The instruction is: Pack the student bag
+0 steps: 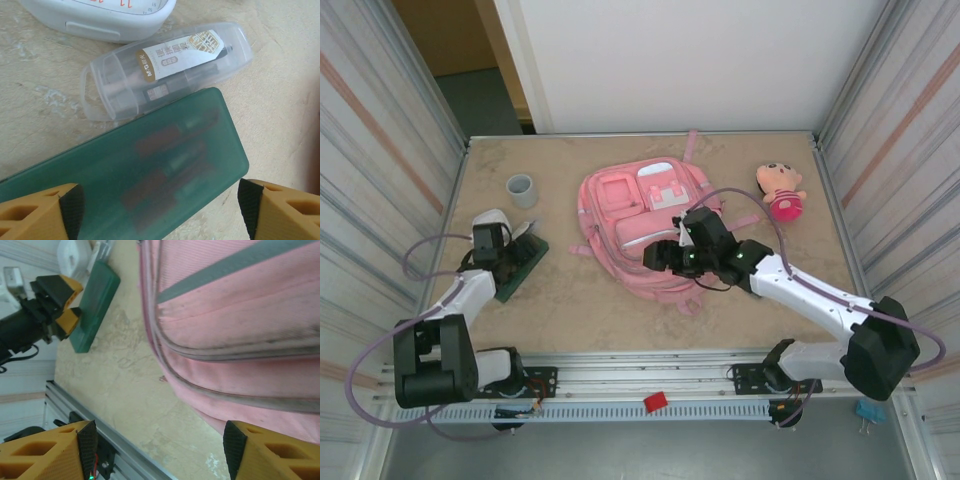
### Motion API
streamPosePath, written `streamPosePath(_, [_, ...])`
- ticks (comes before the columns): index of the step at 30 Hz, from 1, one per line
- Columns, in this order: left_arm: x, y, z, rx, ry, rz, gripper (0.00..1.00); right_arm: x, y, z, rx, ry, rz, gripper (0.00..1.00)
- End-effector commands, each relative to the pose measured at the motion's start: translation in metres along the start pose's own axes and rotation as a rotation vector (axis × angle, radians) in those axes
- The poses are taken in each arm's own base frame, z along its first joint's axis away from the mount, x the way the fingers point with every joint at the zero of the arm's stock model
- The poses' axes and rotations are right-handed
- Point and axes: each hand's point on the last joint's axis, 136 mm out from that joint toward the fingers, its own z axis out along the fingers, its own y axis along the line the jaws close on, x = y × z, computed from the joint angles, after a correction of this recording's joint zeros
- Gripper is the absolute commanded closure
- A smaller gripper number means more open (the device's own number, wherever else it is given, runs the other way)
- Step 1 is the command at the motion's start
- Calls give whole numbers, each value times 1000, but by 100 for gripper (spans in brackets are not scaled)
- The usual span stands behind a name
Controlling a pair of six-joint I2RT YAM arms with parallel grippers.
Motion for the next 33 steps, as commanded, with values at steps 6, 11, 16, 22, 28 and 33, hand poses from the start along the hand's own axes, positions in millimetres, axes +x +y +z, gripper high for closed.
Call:
streamPosePath(6, [62,-2,-5,87,180,-121,21,-7,19,-3,-56,-10,-76,31])
streamPosePath(11, [81,-30,-33,124,183,-21,21,-8,24,0,-72,-4,-86,31])
streamPosePath(16, [50,-46,-63,102,114,123,14,-9,28,-1,-90,-4,-95,30])
streamPosePath(22, [25,-45,-65,-96,134,446,6,-10,27,-2,-85,-13,-110,30])
streamPosePath(28, [48,-48,-36,-142,261,541,2,-10,28,-5,-85,-19,-119,30])
streamPosePath(33, [54,-47,-10,-193,311,580,1,-9,23,-8,-66,-22,-125,30])
